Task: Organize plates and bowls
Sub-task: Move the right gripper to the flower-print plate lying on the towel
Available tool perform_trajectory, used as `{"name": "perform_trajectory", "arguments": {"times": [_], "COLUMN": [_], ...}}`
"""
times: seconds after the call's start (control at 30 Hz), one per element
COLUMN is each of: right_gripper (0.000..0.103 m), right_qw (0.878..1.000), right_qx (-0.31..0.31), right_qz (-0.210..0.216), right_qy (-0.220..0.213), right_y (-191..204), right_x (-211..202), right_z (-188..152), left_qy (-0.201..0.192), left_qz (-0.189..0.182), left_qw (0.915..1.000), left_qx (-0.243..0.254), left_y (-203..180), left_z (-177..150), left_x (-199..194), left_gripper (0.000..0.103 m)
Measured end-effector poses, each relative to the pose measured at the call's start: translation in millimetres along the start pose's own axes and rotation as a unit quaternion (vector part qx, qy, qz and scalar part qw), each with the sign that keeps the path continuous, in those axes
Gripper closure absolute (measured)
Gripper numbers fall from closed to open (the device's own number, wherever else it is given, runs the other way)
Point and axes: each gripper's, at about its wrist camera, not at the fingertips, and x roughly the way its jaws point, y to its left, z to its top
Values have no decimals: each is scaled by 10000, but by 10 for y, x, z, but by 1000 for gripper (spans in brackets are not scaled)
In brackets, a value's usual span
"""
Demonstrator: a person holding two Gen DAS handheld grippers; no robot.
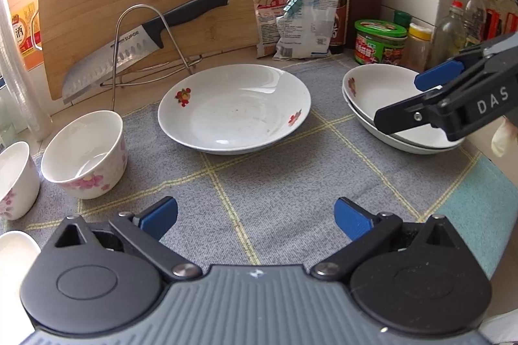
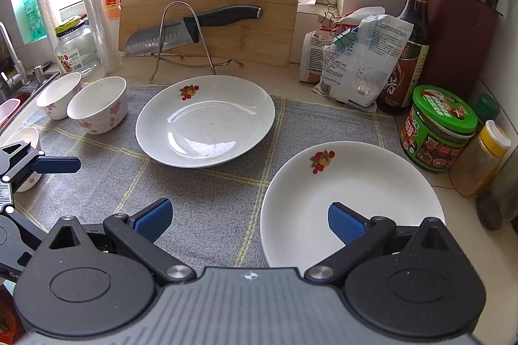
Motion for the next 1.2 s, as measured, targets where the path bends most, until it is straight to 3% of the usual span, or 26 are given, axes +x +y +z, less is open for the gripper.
{"name": "perform_trajectory", "arguments": {"times": [0.23, 0.43, 0.63, 1.2], "right_gripper": [0, 0, 0, 0], "right_qw": [9980, 9946, 9935, 9945], "right_qx": [-539, -698, -784, -672], "right_qz": [332, 757, 790, 610], "right_qy": [53, 133, 220, 523], "right_y": [-173, -248, -224, -155], "right_x": [213, 380, 504, 728], "right_z": [188, 332, 371, 529], "left_qy": [295, 482, 580, 407], "left_qz": [447, 623, 544, -24], "left_qw": [9982, 9961, 9961, 9987], "left_qx": [-276, -400, -376, -322], "left_y": [-30, -66, -24, 231], "left_z": [93, 136, 155, 241], "left_x": [202, 270, 407, 770], "left_gripper": [1, 1, 1, 1]}}
